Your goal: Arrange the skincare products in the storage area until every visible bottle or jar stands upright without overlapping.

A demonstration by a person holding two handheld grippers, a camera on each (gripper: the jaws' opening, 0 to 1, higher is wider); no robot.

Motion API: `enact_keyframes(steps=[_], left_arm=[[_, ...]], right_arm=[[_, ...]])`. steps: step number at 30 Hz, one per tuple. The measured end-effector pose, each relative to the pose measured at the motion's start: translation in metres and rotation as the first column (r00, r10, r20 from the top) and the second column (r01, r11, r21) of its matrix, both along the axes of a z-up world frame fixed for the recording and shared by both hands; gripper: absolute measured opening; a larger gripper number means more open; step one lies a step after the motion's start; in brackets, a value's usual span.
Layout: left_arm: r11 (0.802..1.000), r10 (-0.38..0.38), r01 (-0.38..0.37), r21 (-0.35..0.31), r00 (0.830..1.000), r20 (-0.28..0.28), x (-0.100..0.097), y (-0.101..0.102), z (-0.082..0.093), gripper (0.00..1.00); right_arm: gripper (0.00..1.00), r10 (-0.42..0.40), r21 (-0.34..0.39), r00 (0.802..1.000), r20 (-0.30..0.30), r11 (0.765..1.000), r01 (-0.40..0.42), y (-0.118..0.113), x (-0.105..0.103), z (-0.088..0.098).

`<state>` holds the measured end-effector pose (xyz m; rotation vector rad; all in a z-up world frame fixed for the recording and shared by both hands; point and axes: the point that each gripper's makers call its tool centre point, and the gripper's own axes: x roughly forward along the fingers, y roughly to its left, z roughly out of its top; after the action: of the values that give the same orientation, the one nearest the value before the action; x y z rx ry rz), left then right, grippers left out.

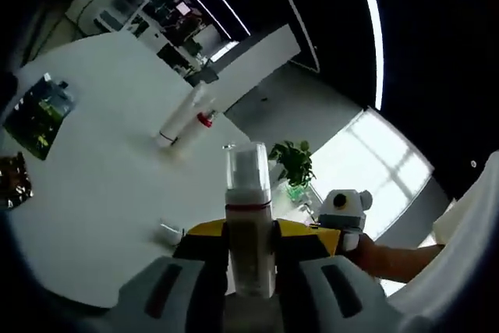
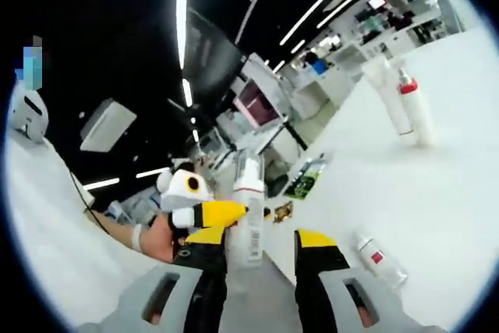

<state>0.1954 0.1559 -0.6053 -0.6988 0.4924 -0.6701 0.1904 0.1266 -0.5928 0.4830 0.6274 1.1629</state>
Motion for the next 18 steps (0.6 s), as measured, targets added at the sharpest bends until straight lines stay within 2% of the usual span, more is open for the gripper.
enact_keyframes(steps=[2, 4, 5, 6, 8, 11, 13, 16, 18], left_arm=[[0.998, -0.003, 0.002, 0.067, 1.0, 0.021, 0.002, -0.002, -0.001, 0.17], [0.995, -0.017, 0.014, 0.099, 0.999, 0.03, 0.002, -0.008, -0.002, 0.17], [0.993, -0.024, 0.019, 0.119, 0.999, 0.039, 0.003, -0.009, -0.004, 0.17], [0.992, -0.031, 0.026, 0.124, 0.999, 0.041, 0.002, -0.012, -0.004, 0.17], [0.989, -0.059, 0.053, 0.136, 0.997, 0.044, -0.001, -0.02, -0.006, 0.17], [0.983, -0.09, 0.081, 0.166, 0.995, 0.047, -0.006, -0.025, -0.009, 0.17], [0.981, -0.091, 0.083, 0.175, 0.995, 0.037, -0.006, -0.024, -0.012, 0.17], [0.977, -0.112, 0.103, 0.187, 0.993, 0.039, -0.009, -0.027, -0.013, 0.17], [0.965, -0.136, 0.123, 0.23, 0.99, 0.04, -0.011, -0.029, -0.018, 0.17]], right_arm=[[0.29, -0.001, 0.003, 1.0, 0.009, 1.0, 0.001, 0.011, 0.002, 0.005], [0.3, 0.0, -0.011, 1.0, 0.02, 1.0, 0.0, 0.02, 0.004, 0.005], [0.33, 0.033, 0.027, 0.999, 0.035, 0.999, -0.034, 0.027, 0.001, 0.012], [0.33, 0.007, -0.008, 1.0, 0.021, 1.0, -0.006, 0.026, 0.006, 0.006], [0.32, 0.002, -0.019, 1.0, 0.015, 1.0, -0.002, 0.028, 0.008, 0.003], [0.28, 0.021, -0.055, 1.0, -0.002, 0.998, -0.021, 0.025, 0.008, -0.006], [0.24, 0.032, -0.046, 0.999, -0.014, 0.998, -0.032, 0.025, 0.006, -0.005], [0.22, 0.05, -0.041, 0.998, -0.027, 0.998, -0.051, 0.021, 0.003, -0.007], [0.22, 0.063, -0.049, 0.997, -0.038, 0.997, -0.065, 0.019, 0.001, -0.01]])
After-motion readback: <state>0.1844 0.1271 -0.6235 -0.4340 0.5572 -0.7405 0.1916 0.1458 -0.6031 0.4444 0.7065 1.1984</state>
